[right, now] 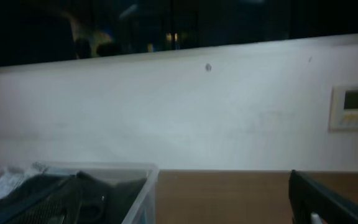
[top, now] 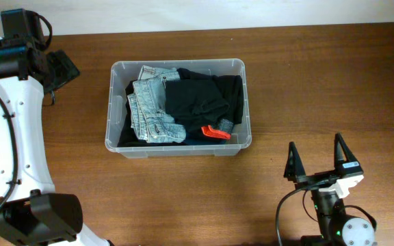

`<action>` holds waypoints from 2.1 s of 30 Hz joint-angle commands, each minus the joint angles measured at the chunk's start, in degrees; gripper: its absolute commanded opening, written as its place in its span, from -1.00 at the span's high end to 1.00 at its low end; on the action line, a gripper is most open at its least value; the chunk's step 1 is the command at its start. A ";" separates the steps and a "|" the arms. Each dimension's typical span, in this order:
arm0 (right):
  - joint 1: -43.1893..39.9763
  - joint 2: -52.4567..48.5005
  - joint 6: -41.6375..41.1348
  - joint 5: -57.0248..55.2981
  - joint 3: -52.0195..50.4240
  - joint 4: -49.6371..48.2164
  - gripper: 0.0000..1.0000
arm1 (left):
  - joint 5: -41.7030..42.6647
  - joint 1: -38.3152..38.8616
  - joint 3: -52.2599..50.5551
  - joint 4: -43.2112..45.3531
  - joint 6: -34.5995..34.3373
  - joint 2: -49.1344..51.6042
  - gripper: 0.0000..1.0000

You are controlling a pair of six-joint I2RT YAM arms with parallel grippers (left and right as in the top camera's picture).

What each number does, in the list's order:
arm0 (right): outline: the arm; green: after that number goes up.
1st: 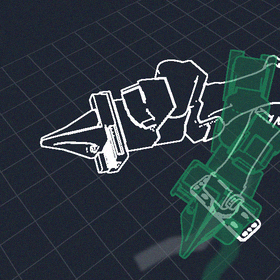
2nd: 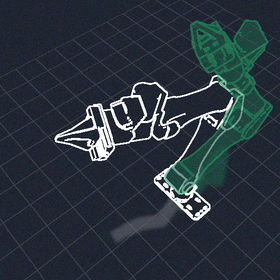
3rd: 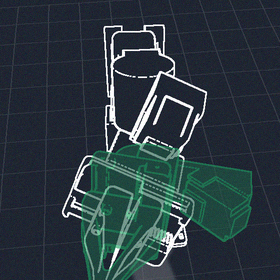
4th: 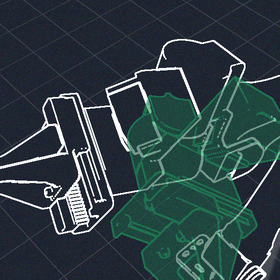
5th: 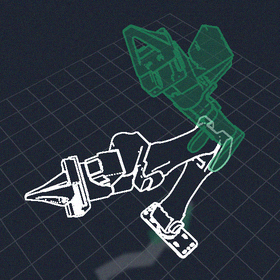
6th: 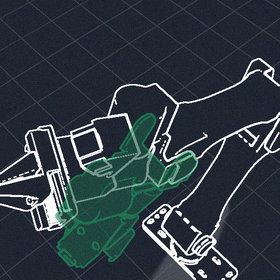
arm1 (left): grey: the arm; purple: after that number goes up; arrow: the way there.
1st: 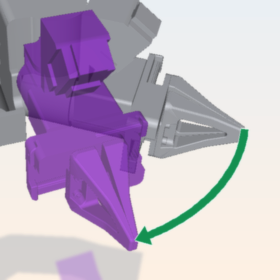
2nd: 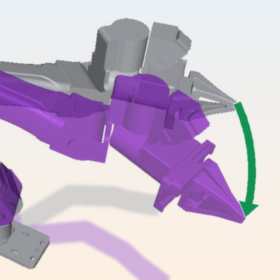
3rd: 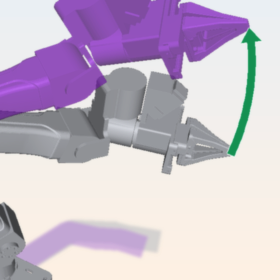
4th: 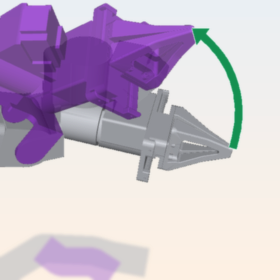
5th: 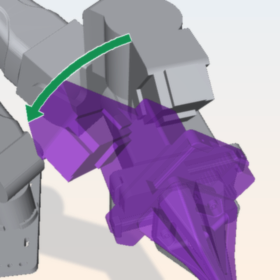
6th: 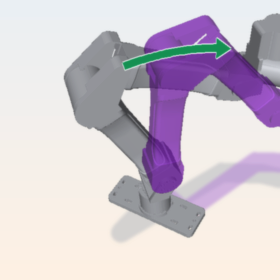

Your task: Pack container

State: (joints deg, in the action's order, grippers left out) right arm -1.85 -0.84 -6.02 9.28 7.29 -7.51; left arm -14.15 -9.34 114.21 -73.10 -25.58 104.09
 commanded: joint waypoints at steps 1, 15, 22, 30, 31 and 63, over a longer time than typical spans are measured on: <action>-0.48 0.66 -0.28 -0.85 -3.23 -2.93 -0.97 | -0.20 0.17 0.35 -0.07 -0.55 -1.14 -0.99; -0.50 0.66 -0.33 -2.49 -6.34 -3.91 -0.97 | -0.20 0.17 0.35 -0.07 -0.55 -1.14 -0.99; -0.61 0.66 -0.15 -2.95 -6.97 -3.15 -0.97 | -0.22 0.17 0.35 -0.07 -0.55 -1.14 -0.99; -2.01 0.66 -0.17 -3.56 -6.97 4.04 -0.97 | -0.22 0.17 0.35 -0.07 -0.55 -1.14 -0.99; -2.05 0.66 -0.17 -3.69 -6.97 5.31 -0.97 | -0.22 0.17 0.35 -0.07 -0.55 -1.14 -0.99; -2.03 0.63 -0.17 -4.15 -6.97 11.61 -0.97 | -0.22 0.17 0.35 -0.07 -0.55 -1.14 -0.99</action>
State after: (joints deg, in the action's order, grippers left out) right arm -3.36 -0.80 -6.04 5.82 0.58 3.75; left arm -14.15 -9.34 114.21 -73.10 -25.58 104.09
